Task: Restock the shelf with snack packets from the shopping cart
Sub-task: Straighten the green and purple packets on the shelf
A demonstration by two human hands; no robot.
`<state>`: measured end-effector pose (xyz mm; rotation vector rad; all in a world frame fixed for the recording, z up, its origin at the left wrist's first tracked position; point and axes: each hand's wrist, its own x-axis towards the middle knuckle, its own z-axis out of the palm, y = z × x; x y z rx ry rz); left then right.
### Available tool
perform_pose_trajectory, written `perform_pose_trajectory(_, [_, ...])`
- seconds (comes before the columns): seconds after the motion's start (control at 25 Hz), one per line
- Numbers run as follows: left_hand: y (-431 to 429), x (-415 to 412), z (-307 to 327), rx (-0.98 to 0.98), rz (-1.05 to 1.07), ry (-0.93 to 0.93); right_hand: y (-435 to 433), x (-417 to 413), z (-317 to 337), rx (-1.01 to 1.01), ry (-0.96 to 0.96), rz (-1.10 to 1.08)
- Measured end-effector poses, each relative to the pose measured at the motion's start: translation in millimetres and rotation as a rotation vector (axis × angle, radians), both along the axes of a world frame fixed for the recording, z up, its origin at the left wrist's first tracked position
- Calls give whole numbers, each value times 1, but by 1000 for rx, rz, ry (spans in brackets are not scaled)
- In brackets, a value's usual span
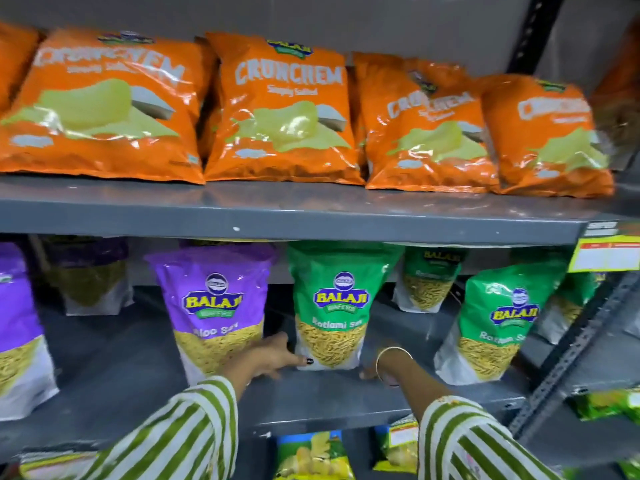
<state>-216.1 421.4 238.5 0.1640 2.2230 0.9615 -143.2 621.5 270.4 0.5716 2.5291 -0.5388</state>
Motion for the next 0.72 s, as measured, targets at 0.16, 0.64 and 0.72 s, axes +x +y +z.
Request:
perform_pose_trajectory(0.16, [37,-1,-18,147,217,304,41,-21,-34,-541,481,-119])
perform_pose_trajectory(0.64, [114,58,-11,133,301,433,100,9,-44,-720,549,-116])
perform_pose_trajectory(0.72, [108,61,-10,167,303,428,95,13,-45,-743,571,-102])
